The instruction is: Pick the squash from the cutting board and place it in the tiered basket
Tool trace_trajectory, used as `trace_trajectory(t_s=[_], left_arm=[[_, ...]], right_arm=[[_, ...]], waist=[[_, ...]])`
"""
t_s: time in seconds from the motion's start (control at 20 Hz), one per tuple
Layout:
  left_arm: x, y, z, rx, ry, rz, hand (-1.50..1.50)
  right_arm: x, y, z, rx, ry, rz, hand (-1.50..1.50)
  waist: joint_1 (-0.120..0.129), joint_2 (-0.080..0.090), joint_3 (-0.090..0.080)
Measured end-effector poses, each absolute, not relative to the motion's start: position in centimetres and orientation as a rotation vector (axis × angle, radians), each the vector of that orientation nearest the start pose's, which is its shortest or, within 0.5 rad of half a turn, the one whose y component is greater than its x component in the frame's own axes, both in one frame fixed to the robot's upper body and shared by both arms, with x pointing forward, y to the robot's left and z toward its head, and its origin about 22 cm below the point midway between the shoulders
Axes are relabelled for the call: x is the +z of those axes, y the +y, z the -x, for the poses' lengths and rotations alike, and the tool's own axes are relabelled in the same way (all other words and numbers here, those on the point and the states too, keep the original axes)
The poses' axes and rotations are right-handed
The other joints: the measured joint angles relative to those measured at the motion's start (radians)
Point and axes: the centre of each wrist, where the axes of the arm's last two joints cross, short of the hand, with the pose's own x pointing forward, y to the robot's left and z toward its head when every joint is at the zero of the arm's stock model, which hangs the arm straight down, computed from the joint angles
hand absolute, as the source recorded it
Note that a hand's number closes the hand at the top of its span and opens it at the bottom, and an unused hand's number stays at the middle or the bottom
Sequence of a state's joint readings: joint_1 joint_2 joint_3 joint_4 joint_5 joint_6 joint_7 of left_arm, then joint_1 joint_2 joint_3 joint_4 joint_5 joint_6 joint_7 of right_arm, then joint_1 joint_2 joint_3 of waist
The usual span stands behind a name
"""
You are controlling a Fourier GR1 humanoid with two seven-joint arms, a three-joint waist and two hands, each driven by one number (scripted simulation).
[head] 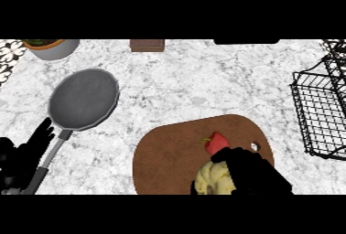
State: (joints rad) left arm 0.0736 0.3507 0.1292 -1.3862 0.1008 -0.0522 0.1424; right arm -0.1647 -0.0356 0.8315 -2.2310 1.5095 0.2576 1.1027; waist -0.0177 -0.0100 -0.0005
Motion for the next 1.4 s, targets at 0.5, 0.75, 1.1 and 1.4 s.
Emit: trace_trajectory(t_s=[0.5, 0.75, 1.1, 1.4], left_arm=[[-1.6, 36.2, -21.6, -0.063, -1.205, -0.282, 0.0], [-1.6, 35.9, -21.6, -0.069, -1.21, -0.273, 0.0], [-1.6, 35.7, -21.7, -0.069, -1.214, -0.275, 0.0], [-1.5, 35.8, -22.1, -0.067, -1.205, -0.272, 0.0]], right_arm=[[22.0, -13.4, -14.6, 0.431, -1.544, 1.263, 1.5], [23.1, -16.2, -18.5, 0.406, -1.499, 1.297, 1.5], [24.5, -21.2, -24.1, 0.313, -1.548, 1.22, 1.5], [24.9, -25.3, -28.9, 0.231, -1.607, 1.116, 1.5]], waist=[[0.019, 0.009, 0.0], [0.023, 0.011, 0.001], [0.029, 0.013, 0.003], [0.027, 0.013, 0.002]])
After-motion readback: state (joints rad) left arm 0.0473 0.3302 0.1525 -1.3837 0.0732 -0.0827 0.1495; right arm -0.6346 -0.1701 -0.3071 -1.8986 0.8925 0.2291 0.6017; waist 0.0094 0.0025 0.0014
